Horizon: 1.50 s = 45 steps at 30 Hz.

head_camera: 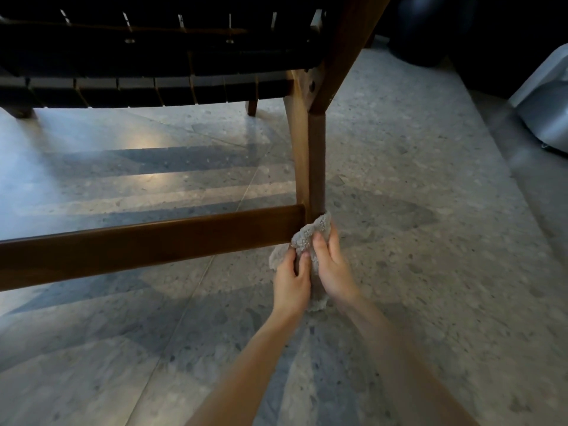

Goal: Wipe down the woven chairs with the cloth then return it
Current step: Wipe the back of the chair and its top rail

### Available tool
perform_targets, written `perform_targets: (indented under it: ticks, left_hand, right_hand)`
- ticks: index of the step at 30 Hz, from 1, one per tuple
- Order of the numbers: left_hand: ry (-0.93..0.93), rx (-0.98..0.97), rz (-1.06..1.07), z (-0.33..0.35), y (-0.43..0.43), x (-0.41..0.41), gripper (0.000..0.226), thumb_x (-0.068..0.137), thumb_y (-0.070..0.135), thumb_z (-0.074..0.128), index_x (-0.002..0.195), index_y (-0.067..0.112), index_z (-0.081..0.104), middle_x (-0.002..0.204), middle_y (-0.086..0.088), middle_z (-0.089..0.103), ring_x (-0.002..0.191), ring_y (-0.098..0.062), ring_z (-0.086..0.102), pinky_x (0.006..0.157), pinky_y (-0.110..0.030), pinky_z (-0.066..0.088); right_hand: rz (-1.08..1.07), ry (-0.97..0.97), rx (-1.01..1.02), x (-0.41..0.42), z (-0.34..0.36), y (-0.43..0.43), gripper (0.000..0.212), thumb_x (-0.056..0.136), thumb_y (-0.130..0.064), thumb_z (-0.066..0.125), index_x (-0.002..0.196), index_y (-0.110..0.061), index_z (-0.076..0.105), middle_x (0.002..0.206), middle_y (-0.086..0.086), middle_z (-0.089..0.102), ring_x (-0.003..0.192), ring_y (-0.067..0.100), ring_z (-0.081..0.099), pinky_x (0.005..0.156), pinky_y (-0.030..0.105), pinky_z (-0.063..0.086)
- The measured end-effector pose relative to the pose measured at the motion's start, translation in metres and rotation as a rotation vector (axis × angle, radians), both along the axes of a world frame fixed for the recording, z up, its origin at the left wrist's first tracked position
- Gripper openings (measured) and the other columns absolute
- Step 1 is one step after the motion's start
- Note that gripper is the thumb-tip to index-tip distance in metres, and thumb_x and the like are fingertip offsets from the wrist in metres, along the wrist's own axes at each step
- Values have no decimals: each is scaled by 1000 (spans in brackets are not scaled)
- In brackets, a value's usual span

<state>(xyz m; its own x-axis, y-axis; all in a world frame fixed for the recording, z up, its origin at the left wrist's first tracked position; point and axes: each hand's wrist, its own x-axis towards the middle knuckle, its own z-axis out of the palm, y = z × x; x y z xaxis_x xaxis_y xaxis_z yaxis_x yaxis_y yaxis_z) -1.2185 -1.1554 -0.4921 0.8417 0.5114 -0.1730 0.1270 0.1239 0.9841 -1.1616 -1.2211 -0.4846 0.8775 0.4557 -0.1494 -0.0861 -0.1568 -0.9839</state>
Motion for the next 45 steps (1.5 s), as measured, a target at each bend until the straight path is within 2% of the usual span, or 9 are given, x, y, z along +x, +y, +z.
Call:
perform_targets:
  ticks: [3,9,13,15,23,29,34,41,45]
  left_hand:
    - [47,24,-3,-5,-5,-8,20,98,12,47,113,11,60,99,4,66,93,-13,64,81,-21,53]
    - [94,199,5,-10,-16,-34,18,92,6,58,81,18,66,62,15,58,57,7,57,51,-8,41]
    - [89,286,2,0,-11,-38,16,91,15,61,79,21,70,63,7,64,55,-3,57,53,-23,50]
    - [67,343,10,12,-8,-38,12,91,19,61,93,20,73,71,8,68,63,-5,63,63,-31,55]
    - [-268,488,148,125,13,-20,34,87,18,67,120,24,64,87,27,63,82,9,62,72,-7,48]
    - [-517,561,116,241,39,-5,45,82,18,72,125,20,60,113,20,62,102,16,56,86,-9,48]
    - [-724,531,155,324,45,-2,49,81,19,72,127,26,57,120,15,63,113,2,57,97,-32,50]
    - [-977,553,295,398,27,2,45,84,14,70,127,18,57,122,7,63,115,-4,58,97,-31,49]
    - [-1080,617,404,435,16,9,40,86,15,68,125,17,58,120,8,62,114,-5,57,99,-29,47]
  right_hand:
    - [-27,31,14,-11,-14,-6,43,104,-26,31,147,-23,25,117,-17,54,97,-21,55,75,1,43]
    - [-70,46,-105,-29,-26,-35,42,102,-23,42,143,-19,41,128,-5,61,117,4,57,101,27,47]
    - [-148,-40,-145,-28,-10,-43,29,96,-19,55,125,-19,61,104,-3,73,98,12,68,91,40,54]
    - [-189,-100,-120,-28,4,-42,23,94,-15,59,110,-30,66,90,-8,75,87,13,71,77,33,58]
    - [-271,-284,208,-26,115,-20,31,95,-10,56,93,-36,73,88,-6,75,83,8,70,66,14,52]
    - [-270,-487,351,-19,226,-7,23,96,-14,52,109,-28,65,102,-6,72,97,11,68,75,20,55]
    - [-287,-610,426,-17,306,4,32,92,-27,54,124,-24,60,110,-12,69,105,5,65,84,19,53]
    - [-315,-796,553,-17,394,5,31,95,-26,52,119,-46,53,113,-30,63,108,-11,56,79,3,45]
    - [-290,-886,596,-9,437,0,39,97,-26,51,135,-34,48,119,-27,61,111,-10,55,84,6,46]
